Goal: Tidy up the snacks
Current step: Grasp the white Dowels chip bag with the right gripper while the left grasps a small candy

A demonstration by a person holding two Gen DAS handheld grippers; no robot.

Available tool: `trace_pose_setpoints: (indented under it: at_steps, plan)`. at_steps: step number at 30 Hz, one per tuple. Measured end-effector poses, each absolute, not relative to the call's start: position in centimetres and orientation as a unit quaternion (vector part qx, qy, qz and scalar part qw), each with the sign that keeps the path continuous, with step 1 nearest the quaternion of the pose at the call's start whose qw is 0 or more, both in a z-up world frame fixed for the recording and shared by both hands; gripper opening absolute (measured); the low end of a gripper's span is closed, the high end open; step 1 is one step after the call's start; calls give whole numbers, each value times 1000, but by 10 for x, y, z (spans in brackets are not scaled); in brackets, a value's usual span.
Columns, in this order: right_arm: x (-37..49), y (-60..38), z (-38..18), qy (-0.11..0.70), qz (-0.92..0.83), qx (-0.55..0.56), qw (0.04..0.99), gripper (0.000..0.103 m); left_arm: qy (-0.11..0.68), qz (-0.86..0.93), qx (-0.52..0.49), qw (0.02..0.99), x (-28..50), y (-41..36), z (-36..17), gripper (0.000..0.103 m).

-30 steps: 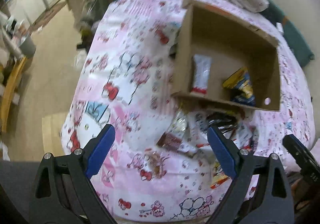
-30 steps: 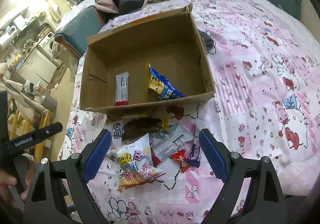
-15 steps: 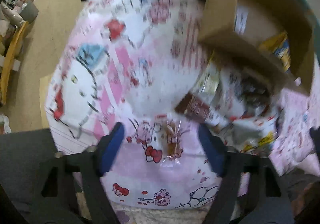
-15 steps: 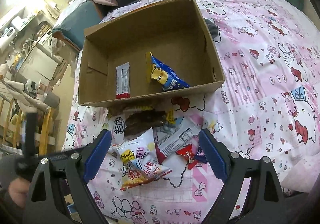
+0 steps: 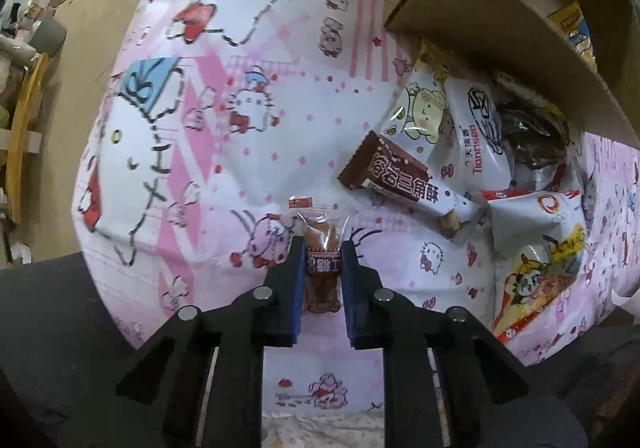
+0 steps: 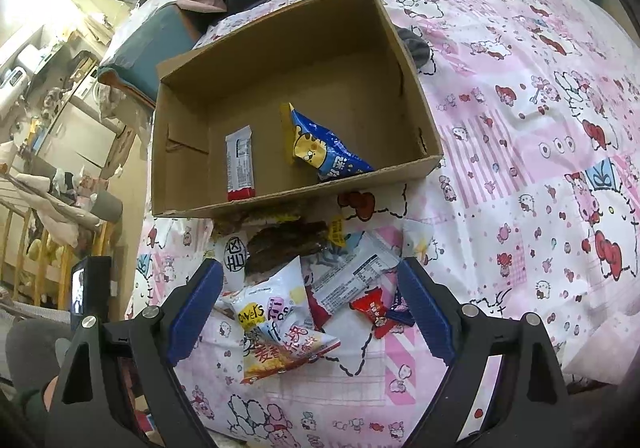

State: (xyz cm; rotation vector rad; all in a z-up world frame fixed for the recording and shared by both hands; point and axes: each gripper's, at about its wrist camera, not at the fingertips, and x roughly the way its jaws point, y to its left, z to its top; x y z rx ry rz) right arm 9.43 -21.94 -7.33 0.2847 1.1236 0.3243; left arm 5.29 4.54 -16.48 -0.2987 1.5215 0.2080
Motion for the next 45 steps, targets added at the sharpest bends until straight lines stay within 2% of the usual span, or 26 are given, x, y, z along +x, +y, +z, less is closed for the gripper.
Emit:
trace_pose_setpoints:
  at_steps: [10, 22, 24, 26, 27, 29, 30, 33, 45]
  plan:
    - [93, -177, -104, 582, 189, 73, 788, 91, 591, 78, -112, 795, 45, 40, -81, 14]
    - [87, -117, -154, 625, 212, -29, 751, 91, 580, 69, -107, 804, 59, 32, -84, 14]
    - [86, -113, -159, 626, 213, -44, 749, 86, 579, 71, -108, 805, 61, 33, -84, 14]
    - [84, -111, -161, 625, 214, -58, 748, 66, 578, 72, -107, 806, 61, 33, -84, 14]
    - [84, -110, -160, 624, 214, -64, 749, 62, 578, 72, -107, 806, 62, 33, -84, 14]
    - [82, -115, -156, 625, 221, -50, 747, 58, 577, 73, -106, 806, 62, 33, -84, 14]
    - [80, -117, -153, 624, 226, -41, 747, 53, 577, 74, -107, 807, 62, 34, -84, 14]
    - [73, -125, -136, 611, 245, -19, 753, 50, 574, 77, -108, 808, 63, 35, -83, 14]
    - [70, -196, -35, 463, 250, 135, 840, 49, 533, 81, -105, 836, 63, 39, -48, 14]
